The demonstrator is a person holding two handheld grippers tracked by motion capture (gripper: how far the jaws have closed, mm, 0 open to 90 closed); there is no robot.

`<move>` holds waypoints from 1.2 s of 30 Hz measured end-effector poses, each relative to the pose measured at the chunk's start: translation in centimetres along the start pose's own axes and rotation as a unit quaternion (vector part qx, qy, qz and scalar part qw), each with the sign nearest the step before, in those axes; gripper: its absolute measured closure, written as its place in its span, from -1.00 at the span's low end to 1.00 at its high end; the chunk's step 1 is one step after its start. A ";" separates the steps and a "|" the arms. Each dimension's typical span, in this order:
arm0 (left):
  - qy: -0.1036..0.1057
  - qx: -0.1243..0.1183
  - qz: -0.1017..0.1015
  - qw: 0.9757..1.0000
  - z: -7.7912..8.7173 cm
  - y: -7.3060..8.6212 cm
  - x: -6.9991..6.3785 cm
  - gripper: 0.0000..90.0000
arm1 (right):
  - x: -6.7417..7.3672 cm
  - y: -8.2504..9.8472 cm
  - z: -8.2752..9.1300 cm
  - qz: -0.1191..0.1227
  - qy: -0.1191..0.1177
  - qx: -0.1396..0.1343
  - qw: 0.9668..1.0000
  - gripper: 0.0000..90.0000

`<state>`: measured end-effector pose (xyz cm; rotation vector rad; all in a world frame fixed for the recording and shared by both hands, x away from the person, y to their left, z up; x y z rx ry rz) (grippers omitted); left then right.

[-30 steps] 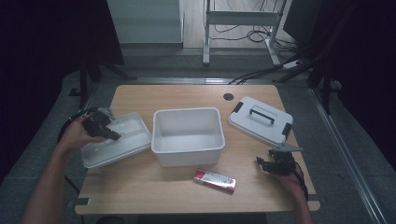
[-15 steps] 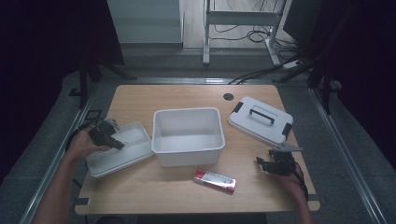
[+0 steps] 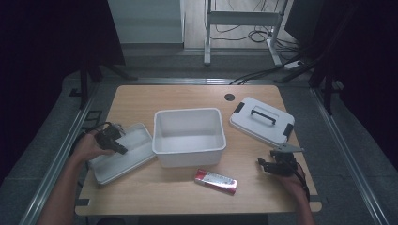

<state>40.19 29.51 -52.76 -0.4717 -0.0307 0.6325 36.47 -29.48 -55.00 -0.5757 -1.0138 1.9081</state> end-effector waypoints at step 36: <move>-0.141 -0.164 0.057 0.975 3.7 -0.3 -2.2 -0.16 | 3.2 -3.5 2.1 0.046 -0.046 -0.031 0.997 -0.27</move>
Point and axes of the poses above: each handheld gripper's, and its own axes: z roughly backward along the jaws, y roughly out of its underside, x roughly to its left, the point moved 5 cm from there along -z, roughly forward along the jaws, and after that the axes turned 8 degrees about -x, right-handed, at the moved point
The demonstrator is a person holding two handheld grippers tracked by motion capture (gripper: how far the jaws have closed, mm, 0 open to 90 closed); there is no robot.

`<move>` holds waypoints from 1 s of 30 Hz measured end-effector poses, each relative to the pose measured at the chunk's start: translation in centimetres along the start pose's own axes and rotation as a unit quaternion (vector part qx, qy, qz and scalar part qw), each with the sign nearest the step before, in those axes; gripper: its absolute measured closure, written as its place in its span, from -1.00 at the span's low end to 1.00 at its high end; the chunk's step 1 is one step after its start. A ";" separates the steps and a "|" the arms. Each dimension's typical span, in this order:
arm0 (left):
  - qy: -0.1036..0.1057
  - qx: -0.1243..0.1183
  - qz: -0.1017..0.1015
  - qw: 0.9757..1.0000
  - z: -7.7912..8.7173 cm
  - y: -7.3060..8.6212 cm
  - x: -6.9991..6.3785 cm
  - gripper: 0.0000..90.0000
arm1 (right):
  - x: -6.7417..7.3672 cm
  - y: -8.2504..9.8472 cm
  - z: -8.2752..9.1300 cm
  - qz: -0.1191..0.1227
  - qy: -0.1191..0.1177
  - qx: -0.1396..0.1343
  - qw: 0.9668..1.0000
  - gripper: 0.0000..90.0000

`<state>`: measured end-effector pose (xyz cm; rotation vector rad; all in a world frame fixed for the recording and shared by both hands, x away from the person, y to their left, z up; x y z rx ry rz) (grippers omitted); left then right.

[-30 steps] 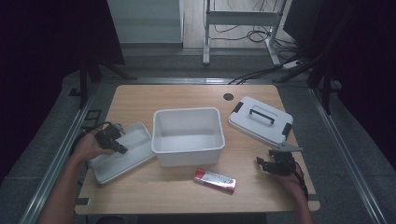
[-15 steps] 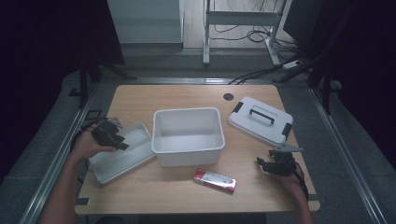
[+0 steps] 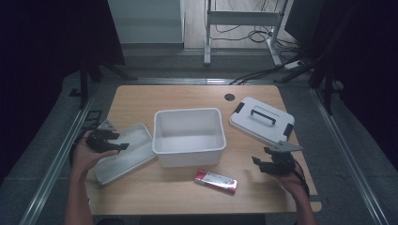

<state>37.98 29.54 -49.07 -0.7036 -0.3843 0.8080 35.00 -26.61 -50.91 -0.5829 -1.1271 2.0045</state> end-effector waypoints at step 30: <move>-0.009 0.022 -0.030 0.999 -1.4 0.1 -1.3 -0.24 | 11.6 -4.0 -2.3 0.106 -0.164 0.105 0.975 -0.25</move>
Point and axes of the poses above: each handheld gripper's, and its own axes: z roughly backward along the jaws, y roughly out of its underside, x roughly to its left, the point moved 5 cm from there along -z, roughly forward along the jaws, and after that the axes turned 8 degrees about -x, right-handed, at the moved point
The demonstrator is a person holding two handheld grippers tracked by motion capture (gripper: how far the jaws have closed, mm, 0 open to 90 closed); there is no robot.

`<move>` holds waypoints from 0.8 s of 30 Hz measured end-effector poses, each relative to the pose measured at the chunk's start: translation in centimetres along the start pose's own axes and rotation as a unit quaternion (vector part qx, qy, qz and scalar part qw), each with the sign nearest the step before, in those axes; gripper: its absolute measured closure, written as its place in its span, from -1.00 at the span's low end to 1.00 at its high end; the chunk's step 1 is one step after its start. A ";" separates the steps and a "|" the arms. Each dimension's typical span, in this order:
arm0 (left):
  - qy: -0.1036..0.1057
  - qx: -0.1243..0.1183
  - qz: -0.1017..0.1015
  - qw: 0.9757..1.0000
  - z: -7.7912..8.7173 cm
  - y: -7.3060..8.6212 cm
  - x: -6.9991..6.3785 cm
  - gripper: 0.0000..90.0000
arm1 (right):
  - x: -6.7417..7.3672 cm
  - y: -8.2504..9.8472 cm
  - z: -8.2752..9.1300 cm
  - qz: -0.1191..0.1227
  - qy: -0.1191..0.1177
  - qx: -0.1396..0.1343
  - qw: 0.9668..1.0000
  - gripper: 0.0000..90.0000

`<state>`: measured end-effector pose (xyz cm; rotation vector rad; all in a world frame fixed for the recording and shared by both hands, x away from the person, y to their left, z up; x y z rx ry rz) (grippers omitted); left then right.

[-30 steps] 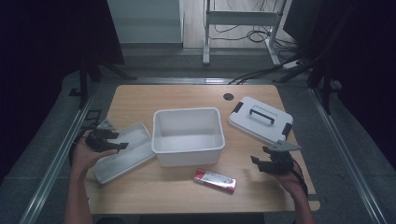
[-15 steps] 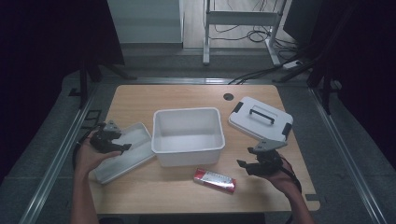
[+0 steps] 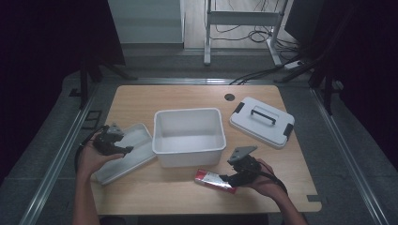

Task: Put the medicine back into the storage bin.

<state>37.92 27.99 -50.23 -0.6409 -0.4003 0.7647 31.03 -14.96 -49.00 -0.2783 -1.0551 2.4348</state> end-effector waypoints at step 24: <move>0.003 0.010 -0.011 1.000 -0.8 0.1 -0.4 -0.23 | 2.2 0.6 -5.3 0.050 -0.059 0.152 0.985 0.09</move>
Point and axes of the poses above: each handheld gripper's, and its own axes: z roughly backward along the jaws, y roughly out of its underside, x roughly to its left, the point moved 5 cm from there along -z, roughly forward along the jaws, and after that the axes turned 8 degrees about -x, right-handed, at the moved point
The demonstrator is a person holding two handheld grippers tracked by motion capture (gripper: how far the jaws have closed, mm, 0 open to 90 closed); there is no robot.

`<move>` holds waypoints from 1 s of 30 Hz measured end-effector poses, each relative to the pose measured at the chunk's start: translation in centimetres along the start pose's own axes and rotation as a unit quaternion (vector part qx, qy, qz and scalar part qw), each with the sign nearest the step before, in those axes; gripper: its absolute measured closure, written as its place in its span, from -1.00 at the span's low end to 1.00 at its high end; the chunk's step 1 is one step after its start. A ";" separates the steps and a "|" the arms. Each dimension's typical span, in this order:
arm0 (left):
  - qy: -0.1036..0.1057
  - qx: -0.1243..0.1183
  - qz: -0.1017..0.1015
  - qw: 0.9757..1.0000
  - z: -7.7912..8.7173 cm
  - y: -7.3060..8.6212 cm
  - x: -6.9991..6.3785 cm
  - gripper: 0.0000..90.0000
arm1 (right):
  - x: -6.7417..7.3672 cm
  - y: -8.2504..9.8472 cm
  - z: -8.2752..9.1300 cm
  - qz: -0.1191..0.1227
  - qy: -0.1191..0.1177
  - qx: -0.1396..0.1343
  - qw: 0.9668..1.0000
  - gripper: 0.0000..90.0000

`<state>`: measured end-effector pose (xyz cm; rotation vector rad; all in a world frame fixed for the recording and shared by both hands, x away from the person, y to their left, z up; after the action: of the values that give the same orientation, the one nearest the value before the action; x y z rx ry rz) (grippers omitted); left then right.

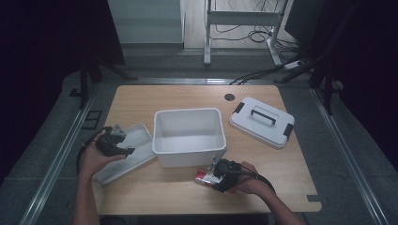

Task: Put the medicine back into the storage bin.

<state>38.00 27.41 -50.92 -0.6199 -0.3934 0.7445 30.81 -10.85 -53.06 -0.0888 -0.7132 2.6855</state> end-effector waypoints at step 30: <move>0.002 -0.010 0.006 1.000 0.2 0.2 0.3 -0.21 | -3.4 -7.1 15.0 0.076 0.005 -0.137 0.988 0.13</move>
<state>37.98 27.81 -50.84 -0.6435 -0.3934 0.7511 34.07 -13.41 -36.64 -0.2343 -1.1115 2.7085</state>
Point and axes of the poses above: each handheld gripper's, and its own axes: z roughly backward along the jaws, y roughly out of its underside, x roughly to its left, the point moved 5 cm from there along -z, roughly forward along the jaws, and after that the axes turned 8 degrees about -x, right-handed, at the moved point
